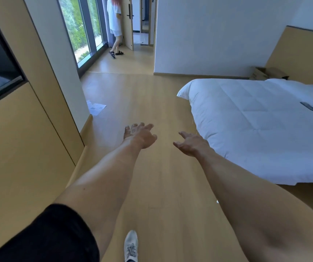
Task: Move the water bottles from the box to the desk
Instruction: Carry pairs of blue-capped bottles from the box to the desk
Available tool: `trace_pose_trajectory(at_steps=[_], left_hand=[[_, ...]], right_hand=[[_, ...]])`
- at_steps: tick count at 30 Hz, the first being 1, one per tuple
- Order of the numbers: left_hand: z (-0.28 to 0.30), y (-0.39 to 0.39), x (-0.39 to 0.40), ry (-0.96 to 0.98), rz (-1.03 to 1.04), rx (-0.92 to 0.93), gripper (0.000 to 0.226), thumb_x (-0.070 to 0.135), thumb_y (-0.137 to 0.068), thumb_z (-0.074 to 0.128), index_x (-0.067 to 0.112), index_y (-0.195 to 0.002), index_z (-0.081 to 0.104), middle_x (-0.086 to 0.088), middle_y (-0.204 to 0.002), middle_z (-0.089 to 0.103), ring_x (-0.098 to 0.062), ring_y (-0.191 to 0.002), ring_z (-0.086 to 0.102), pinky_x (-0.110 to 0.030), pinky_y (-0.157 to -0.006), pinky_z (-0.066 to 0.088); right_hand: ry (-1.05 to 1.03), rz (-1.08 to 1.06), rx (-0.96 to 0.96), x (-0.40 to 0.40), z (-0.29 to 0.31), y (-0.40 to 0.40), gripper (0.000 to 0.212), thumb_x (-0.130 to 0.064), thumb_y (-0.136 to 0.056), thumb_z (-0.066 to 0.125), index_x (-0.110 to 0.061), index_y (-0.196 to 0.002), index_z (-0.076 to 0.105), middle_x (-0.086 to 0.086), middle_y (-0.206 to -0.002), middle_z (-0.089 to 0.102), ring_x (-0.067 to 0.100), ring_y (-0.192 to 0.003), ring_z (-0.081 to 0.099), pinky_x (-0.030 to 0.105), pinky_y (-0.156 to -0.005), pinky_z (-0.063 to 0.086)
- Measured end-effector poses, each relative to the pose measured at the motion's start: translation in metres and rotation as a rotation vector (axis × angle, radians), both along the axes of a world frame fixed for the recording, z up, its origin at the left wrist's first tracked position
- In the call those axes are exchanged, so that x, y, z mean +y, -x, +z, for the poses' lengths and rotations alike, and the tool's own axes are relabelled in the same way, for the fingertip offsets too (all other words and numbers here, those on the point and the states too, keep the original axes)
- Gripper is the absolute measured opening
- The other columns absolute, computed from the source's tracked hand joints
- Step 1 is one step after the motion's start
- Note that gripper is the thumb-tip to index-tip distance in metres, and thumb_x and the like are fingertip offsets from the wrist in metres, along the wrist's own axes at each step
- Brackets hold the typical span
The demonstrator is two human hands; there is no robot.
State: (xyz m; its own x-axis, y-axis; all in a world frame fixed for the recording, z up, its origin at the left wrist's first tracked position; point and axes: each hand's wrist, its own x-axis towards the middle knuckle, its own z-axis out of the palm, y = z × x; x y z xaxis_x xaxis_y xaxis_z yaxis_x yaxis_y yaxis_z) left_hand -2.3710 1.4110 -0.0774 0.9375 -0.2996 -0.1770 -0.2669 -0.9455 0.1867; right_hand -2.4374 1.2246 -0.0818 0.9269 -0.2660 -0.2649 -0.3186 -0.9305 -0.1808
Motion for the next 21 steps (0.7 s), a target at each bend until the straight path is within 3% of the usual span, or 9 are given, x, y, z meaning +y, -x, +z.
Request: trace_pose_trajectory(at_steps=[9,21], left_hand=[[0.005,-0.183,-0.022,-0.004,-0.103,-0.011,0.058,0.052,-0.100,0.039,0.036,-0.155,0.030,-0.001,-0.159,0.035,-0.029,-0.147,0.028,-0.049,-0.120,0.019],[-0.010,-0.339,-0.032,-0.037,-0.109,0.016,0.057,0.054,-0.100,0.038,0.037,-0.154,0.030,-0.001,-0.159,0.035,-0.029,-0.146,0.030,-0.050,-0.120,0.018]], right_hand=[[0.035,-0.111,-0.001,-0.011,0.022,-0.159,0.064,-0.060,-0.098,0.039,-0.036,-0.156,0.026,0.001,-0.158,0.036,0.026,-0.144,0.034,0.043,-0.113,0.031],[0.037,-0.111,0.028,-0.032,0.009,-0.312,0.065,-0.062,-0.097,0.038,-0.036,-0.155,0.026,0.001,-0.157,0.037,0.027,-0.143,0.035,0.043,-0.109,0.036]])
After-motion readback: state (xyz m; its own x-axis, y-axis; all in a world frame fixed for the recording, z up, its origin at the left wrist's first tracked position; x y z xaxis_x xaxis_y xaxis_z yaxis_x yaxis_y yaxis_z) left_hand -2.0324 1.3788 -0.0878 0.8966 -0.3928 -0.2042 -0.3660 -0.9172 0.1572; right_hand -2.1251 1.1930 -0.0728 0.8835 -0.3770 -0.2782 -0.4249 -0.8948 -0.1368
